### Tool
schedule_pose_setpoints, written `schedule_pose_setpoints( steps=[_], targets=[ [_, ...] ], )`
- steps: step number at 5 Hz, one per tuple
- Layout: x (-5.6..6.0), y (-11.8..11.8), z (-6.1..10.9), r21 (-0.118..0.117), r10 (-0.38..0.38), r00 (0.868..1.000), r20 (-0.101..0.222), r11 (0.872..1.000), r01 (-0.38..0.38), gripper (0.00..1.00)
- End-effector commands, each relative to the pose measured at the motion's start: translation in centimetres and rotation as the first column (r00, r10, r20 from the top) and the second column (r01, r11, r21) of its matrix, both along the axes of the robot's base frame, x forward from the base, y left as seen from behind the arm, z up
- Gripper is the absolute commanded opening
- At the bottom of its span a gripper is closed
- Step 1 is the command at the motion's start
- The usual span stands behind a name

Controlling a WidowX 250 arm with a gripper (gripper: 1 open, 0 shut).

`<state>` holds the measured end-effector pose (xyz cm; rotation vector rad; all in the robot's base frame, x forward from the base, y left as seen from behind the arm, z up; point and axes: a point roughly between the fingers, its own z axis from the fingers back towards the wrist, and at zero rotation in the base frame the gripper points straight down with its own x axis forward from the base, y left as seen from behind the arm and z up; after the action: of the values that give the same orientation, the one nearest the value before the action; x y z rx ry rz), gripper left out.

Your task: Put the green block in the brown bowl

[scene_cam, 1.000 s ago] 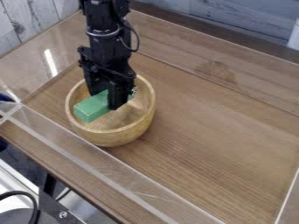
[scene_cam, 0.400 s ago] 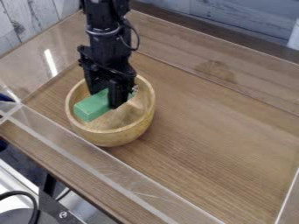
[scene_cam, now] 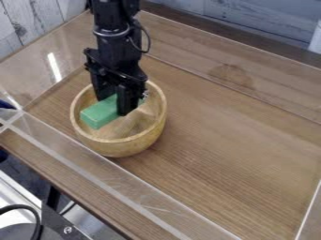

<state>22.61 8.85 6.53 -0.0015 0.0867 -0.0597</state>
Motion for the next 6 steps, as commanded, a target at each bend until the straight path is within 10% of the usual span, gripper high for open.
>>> schedule_pose_setpoints(
  steps=[1,6],
  targets=[
    [1.28,0.35,1.28,0.022,-0.007,0.999,0.050,1.000,0.005,0.00],
    [1.56,0.08,0.95,0.017,-0.002,1.000,0.025,1.000,0.002,0.00]
  ],
)
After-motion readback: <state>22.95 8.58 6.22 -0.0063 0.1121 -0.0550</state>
